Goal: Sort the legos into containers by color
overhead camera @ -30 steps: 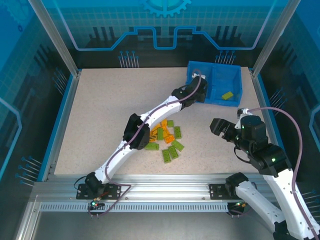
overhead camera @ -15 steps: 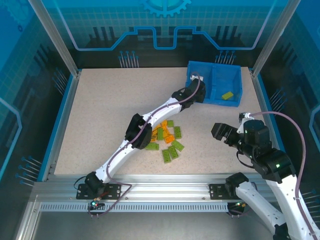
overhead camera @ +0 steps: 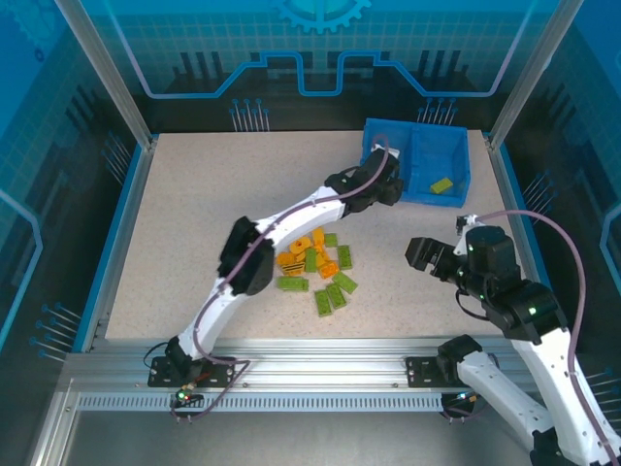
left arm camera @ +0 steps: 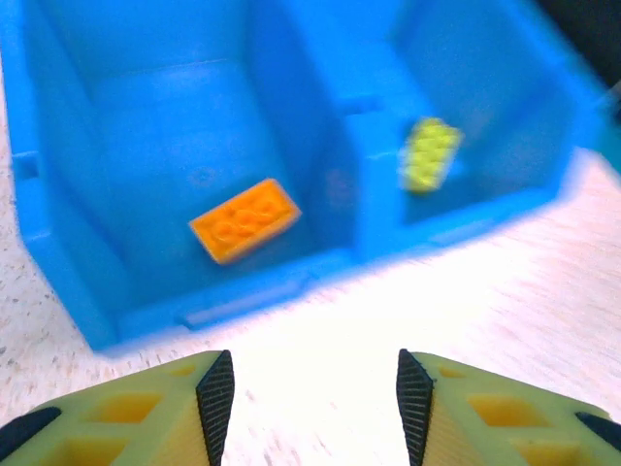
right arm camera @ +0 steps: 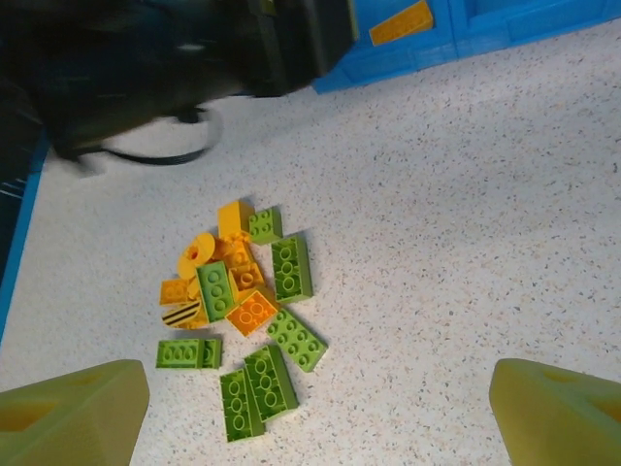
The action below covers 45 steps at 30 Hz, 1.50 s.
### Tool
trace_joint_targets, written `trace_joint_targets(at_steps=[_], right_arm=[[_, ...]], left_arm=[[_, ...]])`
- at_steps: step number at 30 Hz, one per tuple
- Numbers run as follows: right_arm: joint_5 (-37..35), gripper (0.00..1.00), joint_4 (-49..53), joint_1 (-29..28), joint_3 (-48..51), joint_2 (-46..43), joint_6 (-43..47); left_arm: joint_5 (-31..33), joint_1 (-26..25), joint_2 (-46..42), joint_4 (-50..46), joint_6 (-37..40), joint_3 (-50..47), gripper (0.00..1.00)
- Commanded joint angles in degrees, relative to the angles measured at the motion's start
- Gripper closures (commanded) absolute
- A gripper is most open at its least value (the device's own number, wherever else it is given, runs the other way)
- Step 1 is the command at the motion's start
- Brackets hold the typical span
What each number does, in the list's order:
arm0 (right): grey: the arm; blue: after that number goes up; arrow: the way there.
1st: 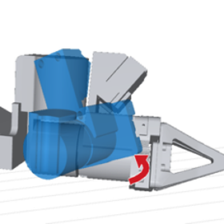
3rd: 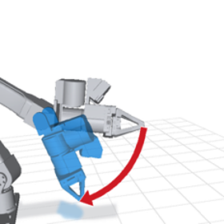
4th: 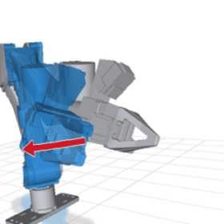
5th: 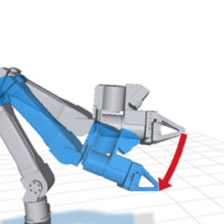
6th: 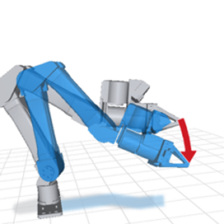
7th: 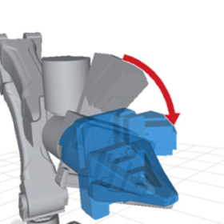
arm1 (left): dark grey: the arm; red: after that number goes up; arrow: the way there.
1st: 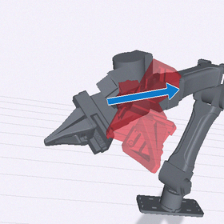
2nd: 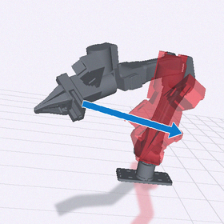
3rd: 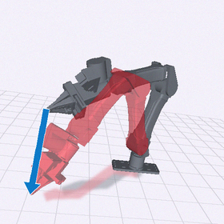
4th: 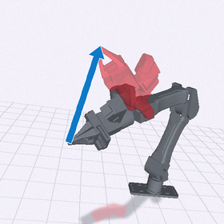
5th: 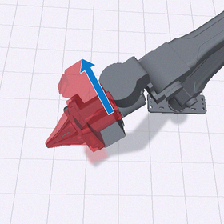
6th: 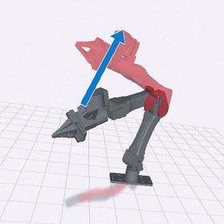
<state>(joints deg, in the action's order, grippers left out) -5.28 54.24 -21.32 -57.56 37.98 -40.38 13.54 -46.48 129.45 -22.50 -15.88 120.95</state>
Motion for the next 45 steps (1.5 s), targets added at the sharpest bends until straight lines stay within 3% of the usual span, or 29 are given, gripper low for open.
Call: trace_joint_targets(at_steps=[1,5,12,13,17,19,23,30,45], right_arm=[[4.0,0.08,-1.9,0.2,-0.1,4.1,4.7],[7.4,0.08,-4.2,-3.1,0.6,11.2,7.6],[5.2,0.08,-12.0,-17.0,3.6,26.6,5.7],[4.4,0.09,-13.3,-19.2,4.2,28.9,5.2],[1.5,0.14,-17.3,-25.9,5.8,36.8,4.0],[0.5,0.17,-19.1,-28.1,6.4,39.6,4.3],[0.1,0.25,-22.7,-29.9,8.9,43.8,4.9],[1.0,0.42,-25.7,-30.1,9.7,48.1,4.8],[4.0,0.51,-29.9,-30.1,10.6,55.0,3.5]], left_arm=[[-5.3,-1.3,-21.7,6.8,3.1,-13.9,0.49],[-7.1,-1.4,-41.9,7.7,7.3,-33.7,0.49],[-8.2,-1.9,-68.5,-6.9,16.5,-51.5,0.42],[-8.1,-1.9,-71.8,-9.4,17.8,-53.8,0.37],[-10.0,-1.9,-81.8,-16.6,23.8,-61.7,0.04],[-10.3,-1.9,-85.3,-18.7,26.9,-65.1,0.01],[-12.2,-1.9,-89.5,-20.9,33.9,-70.0,0.01],[-12.6,-1.9,-91.3,-15.3,39.0,-76.2,0.01],[-12.5,-1.9,-92.2,-12.6,38.1,-79.0,0.01]])
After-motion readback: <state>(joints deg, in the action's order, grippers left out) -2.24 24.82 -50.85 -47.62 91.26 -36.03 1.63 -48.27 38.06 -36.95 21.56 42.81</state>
